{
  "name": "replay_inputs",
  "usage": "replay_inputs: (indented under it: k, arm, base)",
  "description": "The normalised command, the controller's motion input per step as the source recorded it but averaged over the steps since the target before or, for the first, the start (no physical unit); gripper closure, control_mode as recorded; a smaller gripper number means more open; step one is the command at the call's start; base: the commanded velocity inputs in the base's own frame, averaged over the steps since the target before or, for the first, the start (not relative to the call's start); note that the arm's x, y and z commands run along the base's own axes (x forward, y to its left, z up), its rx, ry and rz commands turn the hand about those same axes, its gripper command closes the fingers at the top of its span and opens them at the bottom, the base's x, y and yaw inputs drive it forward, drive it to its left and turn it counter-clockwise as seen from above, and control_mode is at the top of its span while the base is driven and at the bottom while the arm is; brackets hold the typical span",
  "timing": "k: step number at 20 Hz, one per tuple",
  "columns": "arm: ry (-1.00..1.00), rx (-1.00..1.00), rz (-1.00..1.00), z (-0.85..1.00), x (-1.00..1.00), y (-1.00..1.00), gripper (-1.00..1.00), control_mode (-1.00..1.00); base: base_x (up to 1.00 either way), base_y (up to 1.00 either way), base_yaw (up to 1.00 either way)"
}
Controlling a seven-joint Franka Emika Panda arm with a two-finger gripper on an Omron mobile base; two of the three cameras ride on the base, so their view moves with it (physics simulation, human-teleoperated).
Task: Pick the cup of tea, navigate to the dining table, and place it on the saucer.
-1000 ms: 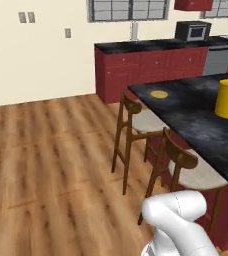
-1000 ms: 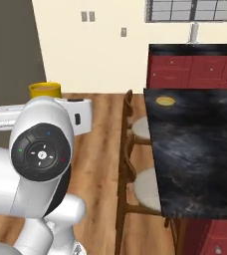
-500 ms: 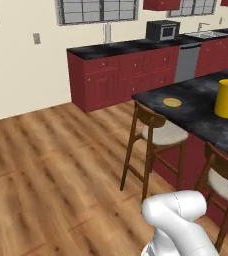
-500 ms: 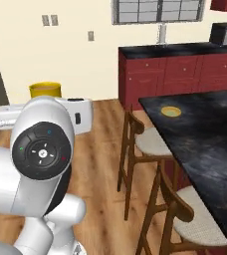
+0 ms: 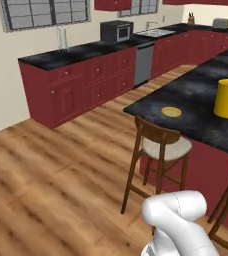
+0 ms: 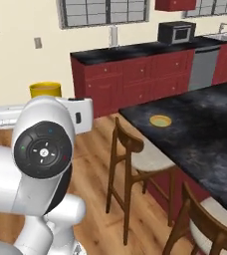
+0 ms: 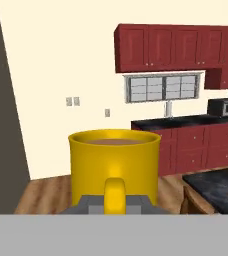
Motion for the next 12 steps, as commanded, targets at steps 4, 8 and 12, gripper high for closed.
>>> replay_inputs:
  k: [4, 8, 12]
  arm:
    - [0.00, 0.00, 0.00, 0.00, 0.00, 0.00, 1.00, 1.00]
    - [0.00, 0.00, 0.00, 0.00, 0.00, 0.00, 1.00, 1.00]
    - [0.00, 0.00, 0.00, 0.00, 0.00, 0.00, 1.00, 1.00]
  base:
    - [0.60, 0.69, -0.55]
    - [0.61, 0.63, -0.57]
    - [0.61, 0.60, -0.57]
